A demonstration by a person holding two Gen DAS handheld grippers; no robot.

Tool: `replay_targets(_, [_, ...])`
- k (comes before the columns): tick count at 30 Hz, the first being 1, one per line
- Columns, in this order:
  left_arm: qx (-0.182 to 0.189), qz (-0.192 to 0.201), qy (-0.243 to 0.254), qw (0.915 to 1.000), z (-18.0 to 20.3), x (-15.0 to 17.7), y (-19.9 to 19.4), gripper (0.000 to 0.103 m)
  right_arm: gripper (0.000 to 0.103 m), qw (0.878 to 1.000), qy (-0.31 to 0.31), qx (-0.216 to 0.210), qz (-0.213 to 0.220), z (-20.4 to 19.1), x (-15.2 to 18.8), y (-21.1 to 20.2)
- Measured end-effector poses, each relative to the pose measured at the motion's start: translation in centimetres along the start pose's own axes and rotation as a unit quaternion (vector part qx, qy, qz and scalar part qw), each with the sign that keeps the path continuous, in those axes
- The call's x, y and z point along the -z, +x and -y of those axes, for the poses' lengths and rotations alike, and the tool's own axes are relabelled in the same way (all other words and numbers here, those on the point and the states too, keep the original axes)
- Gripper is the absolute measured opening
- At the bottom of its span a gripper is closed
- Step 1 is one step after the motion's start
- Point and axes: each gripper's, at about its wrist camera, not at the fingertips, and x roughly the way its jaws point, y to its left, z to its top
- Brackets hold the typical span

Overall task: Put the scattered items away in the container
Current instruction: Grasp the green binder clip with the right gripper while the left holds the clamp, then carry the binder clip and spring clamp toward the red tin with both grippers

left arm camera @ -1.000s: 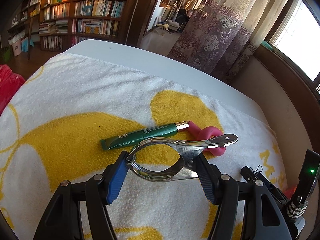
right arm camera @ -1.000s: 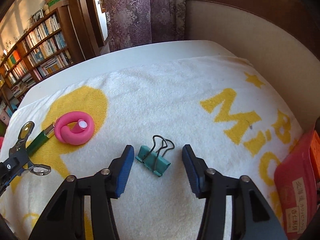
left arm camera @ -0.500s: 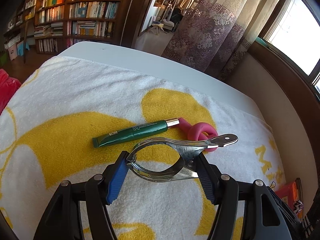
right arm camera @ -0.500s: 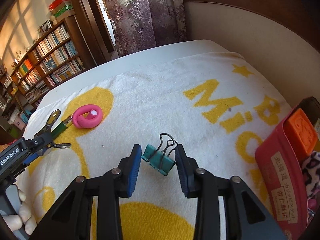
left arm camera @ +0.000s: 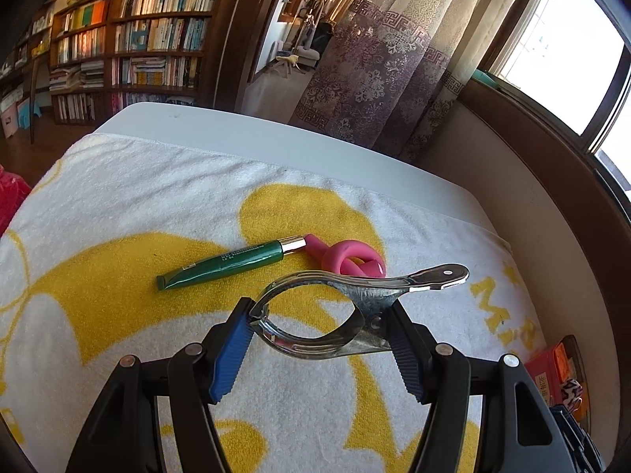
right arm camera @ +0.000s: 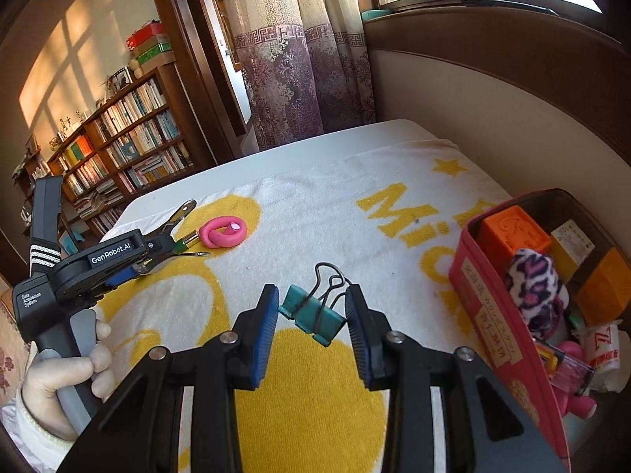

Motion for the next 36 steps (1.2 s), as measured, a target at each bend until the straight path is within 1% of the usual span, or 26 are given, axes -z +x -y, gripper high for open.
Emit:
replay_targets(4, [0.011, -0.001, 0.016, 0.9998, 1.3, 0.4, -0.4, 0.068, 0.038, 1.000, 0.010, 0.019, 0.023, 1.8, 0.4, -2.8])
replay_targets(11, [0.034, -0.004, 0.035, 0.9988, 3.2, 1.1, -1.2, 0.068, 0.038, 0.996, 0.051, 0.062, 0.047, 6.9, 1.7, -7.3])
replay_targets(16, [0.053, -0.003, 0.054, 0.9971, 4.8, 1.7, -2.2, 0.068, 0.038, 0.988, 0.085, 0.110, 0.069, 11.1, 2.5, -10.8])
replay_targets(19, [0.065, 0.002, 0.067, 0.9957, 5.9, 2.1, -3.2, 0.068, 0.038, 0.982, 0.098, 0.145, 0.075, 13.5, 3.0, -12.0])
replay_targets(21, [0.073, 0.006, 0.077, 0.9943, 6.7, 2.5, -4.0, 0.068, 0.038, 0.978, 0.111, 0.159, 0.075, 15.1, 3.4, -12.6])
replay_targets(26, [0.092, 0.010, 0.101, 0.9906, 8.5, 3.5, -5.5, 0.068, 0.038, 0.972, 0.136, 0.174, 0.078, 17.7, 4.1, -13.6])
replay_targets(32, [0.109, 0.005, 0.128, 0.9858, 10.3, 5.0, -6.5, 0.068, 0.039, 0.971, 0.132, 0.184, 0.076, 18.5, 4.2, -13.5])
replay_targets(36, [0.115, 0.004, 0.139, 0.9836, 11.0, 6.0, -7.3, 0.068, 0.039, 0.971, 0.139, 0.183, 0.069, 19.4, 4.4, -13.2])
